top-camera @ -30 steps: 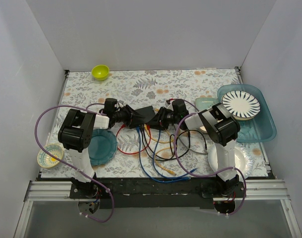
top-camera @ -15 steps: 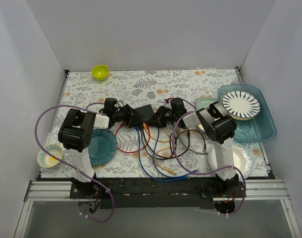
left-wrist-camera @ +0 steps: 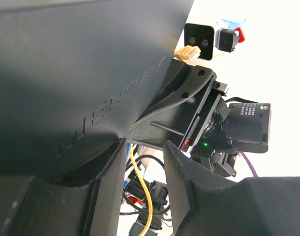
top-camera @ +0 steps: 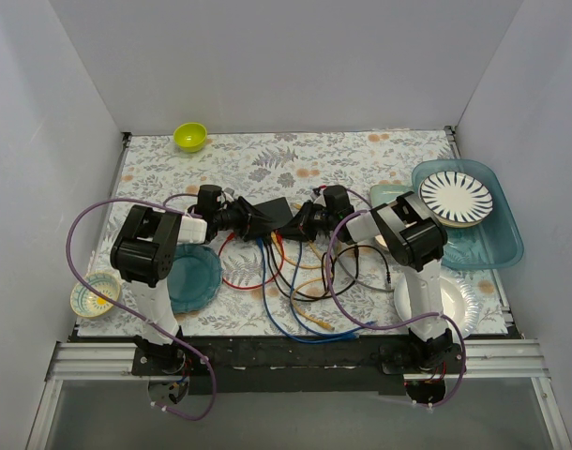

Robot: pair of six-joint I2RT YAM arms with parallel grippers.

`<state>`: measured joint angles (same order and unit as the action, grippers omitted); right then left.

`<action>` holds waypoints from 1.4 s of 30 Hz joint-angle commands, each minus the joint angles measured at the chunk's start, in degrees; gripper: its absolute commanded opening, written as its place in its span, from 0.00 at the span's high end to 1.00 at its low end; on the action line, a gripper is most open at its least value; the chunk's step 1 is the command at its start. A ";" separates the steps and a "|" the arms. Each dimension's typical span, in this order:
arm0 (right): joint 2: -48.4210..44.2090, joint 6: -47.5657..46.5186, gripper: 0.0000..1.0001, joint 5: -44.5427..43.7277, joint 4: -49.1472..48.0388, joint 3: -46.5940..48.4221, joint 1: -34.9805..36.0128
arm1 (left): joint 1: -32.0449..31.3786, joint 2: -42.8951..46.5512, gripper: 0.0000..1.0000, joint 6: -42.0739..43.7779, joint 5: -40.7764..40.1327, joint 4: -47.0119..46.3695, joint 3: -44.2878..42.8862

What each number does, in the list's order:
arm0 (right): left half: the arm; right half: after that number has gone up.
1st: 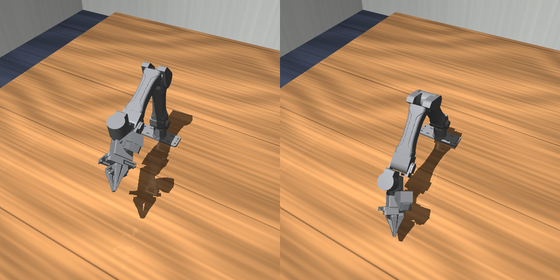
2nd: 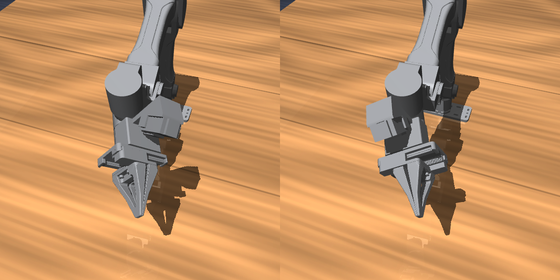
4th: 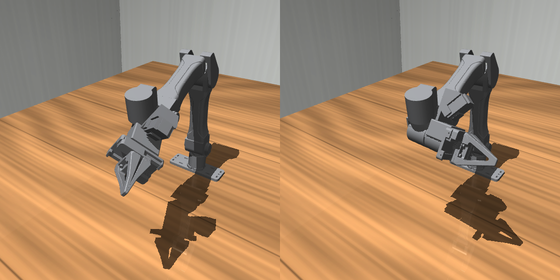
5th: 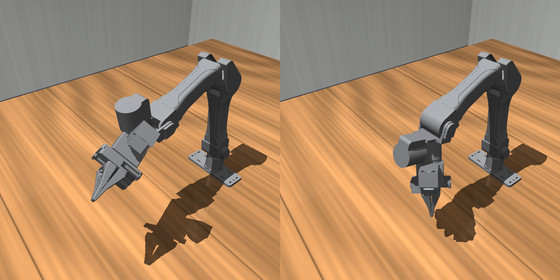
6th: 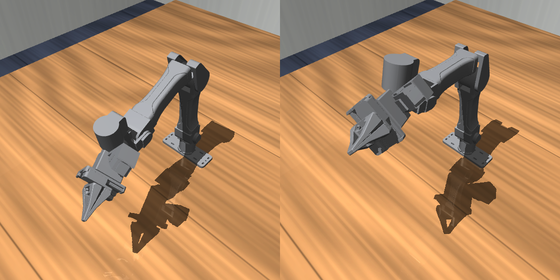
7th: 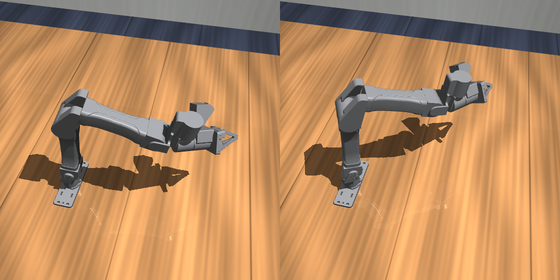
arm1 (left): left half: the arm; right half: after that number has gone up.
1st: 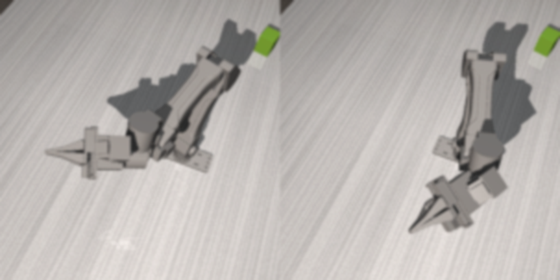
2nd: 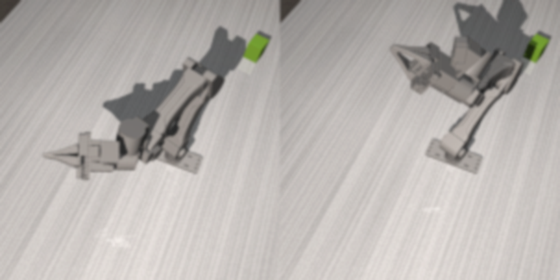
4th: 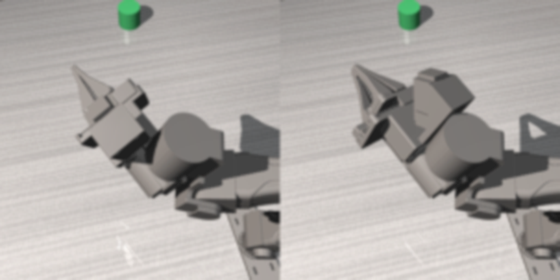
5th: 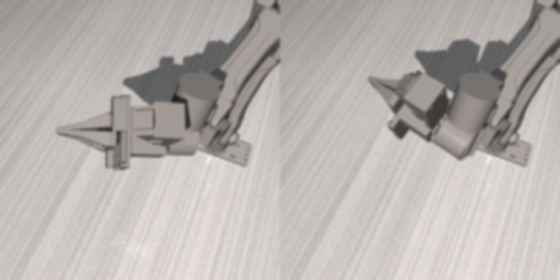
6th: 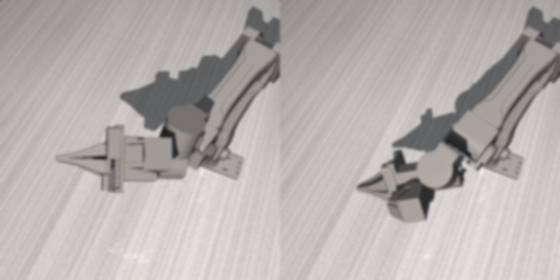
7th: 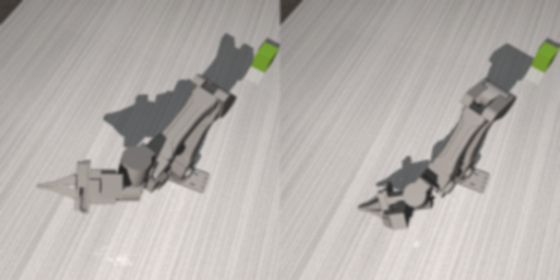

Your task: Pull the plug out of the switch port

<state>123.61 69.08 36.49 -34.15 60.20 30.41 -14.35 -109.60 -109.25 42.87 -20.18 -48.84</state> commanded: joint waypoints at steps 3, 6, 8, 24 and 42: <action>2.51 -2.71 0.99 0.42 1.54 1.85 0.52 | -0.24 -2.72 0.64 -0.08 1.51 1.99 -0.12; 2.51 -5.08 0.99 0.95 3.03 1.93 0.52 | -0.68 -2.55 0.64 -0.35 1.34 1.38 0.76; 2.42 -6.41 0.99 1.30 4.53 1.85 0.52 | -0.94 -2.90 0.64 -0.52 1.42 0.77 1.20; -3.55 -18.01 0.99 2.37 12.18 -7.55 0.00 | -0.86 -3.78 0.64 -1.49 0.55 -0.21 -1.08; -15.60 -24.78 0.53 -8.02 20.18 2.18 -1.25 | 1.08 0.09 0.64 -0.79 0.37 0.50 -0.12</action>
<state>106.87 45.82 27.29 -12.93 55.46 25.96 -13.30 -111.63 -109.56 43.00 -23.77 -49.98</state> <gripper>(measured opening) 0.463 0.356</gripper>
